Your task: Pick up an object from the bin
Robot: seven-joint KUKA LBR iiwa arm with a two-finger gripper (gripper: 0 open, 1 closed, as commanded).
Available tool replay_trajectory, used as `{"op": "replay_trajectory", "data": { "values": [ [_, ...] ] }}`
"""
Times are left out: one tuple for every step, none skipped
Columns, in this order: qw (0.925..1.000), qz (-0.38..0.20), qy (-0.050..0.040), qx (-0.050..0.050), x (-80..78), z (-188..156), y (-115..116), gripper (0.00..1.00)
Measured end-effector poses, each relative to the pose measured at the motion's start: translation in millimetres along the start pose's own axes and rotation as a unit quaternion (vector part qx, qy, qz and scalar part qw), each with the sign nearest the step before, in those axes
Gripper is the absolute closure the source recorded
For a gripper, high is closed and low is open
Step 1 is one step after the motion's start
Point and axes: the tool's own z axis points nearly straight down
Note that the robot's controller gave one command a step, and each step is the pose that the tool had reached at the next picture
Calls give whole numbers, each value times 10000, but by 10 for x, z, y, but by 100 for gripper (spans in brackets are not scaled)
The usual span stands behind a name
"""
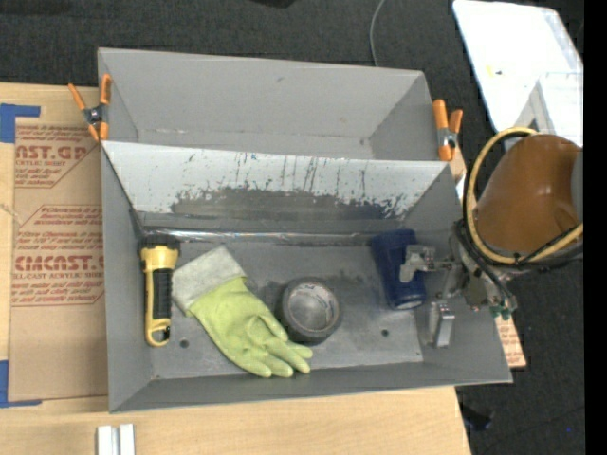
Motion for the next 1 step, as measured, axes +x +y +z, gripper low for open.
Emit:
{"op": "replay_trajectory", "data": {
  "values": [
    [9988, 493, -17, -15, -52, 601, 39, 0]
  ]
}}
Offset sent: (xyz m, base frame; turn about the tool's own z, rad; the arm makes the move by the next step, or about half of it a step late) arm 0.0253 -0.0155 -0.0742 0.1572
